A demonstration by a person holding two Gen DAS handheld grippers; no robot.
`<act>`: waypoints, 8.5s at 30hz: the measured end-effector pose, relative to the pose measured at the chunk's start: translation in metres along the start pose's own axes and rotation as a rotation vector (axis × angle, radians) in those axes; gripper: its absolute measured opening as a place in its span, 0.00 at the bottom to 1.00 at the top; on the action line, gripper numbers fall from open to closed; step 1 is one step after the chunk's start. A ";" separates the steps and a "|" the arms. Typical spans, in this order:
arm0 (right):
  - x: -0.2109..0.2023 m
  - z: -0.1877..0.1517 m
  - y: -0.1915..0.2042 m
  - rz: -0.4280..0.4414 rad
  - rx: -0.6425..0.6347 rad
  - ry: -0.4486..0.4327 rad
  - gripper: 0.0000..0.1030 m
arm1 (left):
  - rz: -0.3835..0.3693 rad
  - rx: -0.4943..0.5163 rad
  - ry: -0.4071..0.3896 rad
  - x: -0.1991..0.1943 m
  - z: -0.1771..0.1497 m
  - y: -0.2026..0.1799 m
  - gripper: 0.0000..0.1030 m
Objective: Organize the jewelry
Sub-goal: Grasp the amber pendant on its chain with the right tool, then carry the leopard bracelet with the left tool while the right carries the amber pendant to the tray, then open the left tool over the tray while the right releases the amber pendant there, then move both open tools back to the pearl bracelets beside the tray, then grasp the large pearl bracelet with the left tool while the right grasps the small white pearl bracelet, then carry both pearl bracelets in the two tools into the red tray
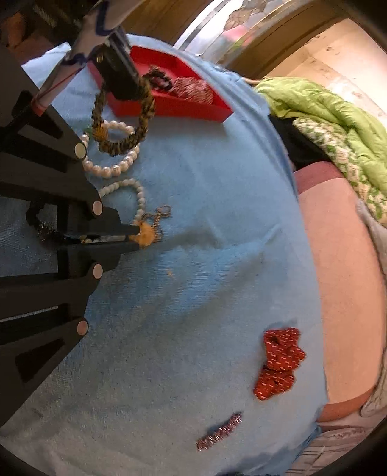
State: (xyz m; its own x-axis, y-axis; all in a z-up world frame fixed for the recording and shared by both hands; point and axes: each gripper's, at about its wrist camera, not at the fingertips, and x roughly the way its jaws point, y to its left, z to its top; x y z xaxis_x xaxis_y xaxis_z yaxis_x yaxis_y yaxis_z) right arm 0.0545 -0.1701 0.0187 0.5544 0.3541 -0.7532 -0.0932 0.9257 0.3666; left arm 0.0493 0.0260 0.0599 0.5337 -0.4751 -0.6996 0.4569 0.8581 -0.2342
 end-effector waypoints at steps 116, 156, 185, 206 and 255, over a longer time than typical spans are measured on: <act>0.080 0.027 0.215 0.191 -0.275 0.055 0.18 | 0.371 -0.448 -0.059 -0.110 -0.049 0.217 0.09; 0.012 0.017 0.189 0.272 -0.248 0.011 0.27 | 0.498 -0.361 -0.140 -0.111 -0.028 0.182 0.44; 0.012 0.005 0.008 0.007 -0.119 0.124 0.26 | -0.015 0.160 0.125 0.011 -0.016 -0.006 0.46; -0.046 0.026 0.013 0.045 -0.102 -0.179 0.06 | 0.079 0.256 0.171 0.054 -0.027 -0.044 0.09; -0.054 0.010 0.148 0.257 -0.261 -0.220 0.06 | 0.149 -0.114 -0.237 -0.104 -0.008 0.095 0.09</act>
State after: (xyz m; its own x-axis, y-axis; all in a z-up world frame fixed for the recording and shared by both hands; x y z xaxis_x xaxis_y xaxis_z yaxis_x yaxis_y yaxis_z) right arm 0.0193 -0.0540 0.1190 0.6461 0.5671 -0.5108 -0.4419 0.8236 0.3555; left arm 0.0316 0.1583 0.1046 0.7459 -0.3632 -0.5583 0.2854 0.9317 -0.2249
